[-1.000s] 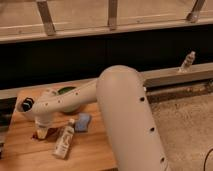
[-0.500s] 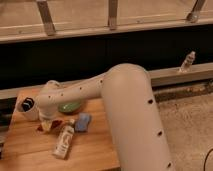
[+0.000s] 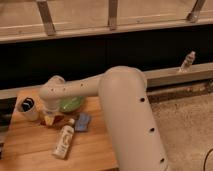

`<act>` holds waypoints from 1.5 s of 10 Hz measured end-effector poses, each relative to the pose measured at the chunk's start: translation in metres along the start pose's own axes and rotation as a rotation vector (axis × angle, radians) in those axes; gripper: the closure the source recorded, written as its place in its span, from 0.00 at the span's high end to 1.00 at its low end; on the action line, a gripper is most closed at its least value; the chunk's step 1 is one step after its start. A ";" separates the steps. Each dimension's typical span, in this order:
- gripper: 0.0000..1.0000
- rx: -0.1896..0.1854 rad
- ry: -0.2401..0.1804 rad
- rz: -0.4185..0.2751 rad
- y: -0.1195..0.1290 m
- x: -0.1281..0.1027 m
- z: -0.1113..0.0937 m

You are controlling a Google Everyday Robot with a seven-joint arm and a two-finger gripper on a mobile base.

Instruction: Drag the pepper across the table

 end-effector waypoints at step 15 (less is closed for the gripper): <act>0.65 0.040 -0.055 0.036 -0.009 0.007 -0.010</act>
